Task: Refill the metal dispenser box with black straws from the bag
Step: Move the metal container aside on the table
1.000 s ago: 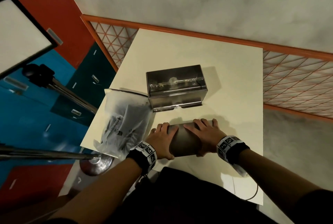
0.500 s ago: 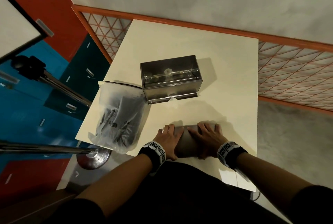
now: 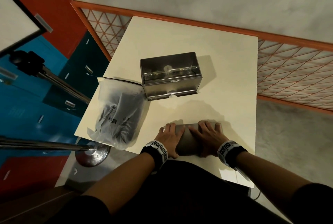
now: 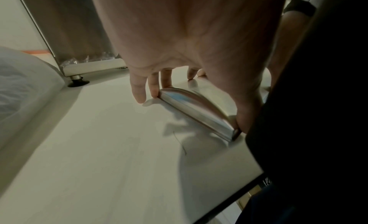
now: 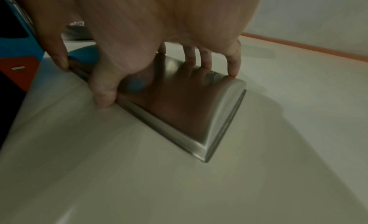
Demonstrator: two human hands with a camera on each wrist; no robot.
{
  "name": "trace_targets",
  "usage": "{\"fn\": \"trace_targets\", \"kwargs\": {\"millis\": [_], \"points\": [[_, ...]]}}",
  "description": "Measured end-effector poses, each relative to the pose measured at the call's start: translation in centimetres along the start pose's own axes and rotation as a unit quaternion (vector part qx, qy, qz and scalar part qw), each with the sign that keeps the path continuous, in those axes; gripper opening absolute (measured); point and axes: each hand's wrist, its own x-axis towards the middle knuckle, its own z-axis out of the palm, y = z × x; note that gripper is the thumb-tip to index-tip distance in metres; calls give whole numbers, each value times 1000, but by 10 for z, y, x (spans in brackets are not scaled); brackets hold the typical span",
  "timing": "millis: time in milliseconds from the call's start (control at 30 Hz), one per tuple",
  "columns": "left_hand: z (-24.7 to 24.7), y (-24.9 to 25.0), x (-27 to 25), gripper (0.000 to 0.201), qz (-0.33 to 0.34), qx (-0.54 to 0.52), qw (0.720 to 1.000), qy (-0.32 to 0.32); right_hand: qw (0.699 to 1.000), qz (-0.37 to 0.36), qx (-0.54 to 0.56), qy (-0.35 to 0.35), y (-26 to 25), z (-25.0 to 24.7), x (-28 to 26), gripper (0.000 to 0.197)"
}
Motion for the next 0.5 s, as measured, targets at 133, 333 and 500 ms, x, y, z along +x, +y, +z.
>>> {"fn": "trace_targets", "kwargs": {"millis": [133, 333, 500], "points": [[4, 2, 0, 124, 0, -6, 1000, 3, 1000, -2, 0, -1, 1, 3, -2, 126], [6, 3, 0, 125, -1, 2, 1000, 6, 1000, -2, 4, -2, 1, 4, -2, 124], [8, 5, 0, 125, -4, 4, 1000, 8, 1000, -1, 8, -2, 2, 5, -4, 121]]}}
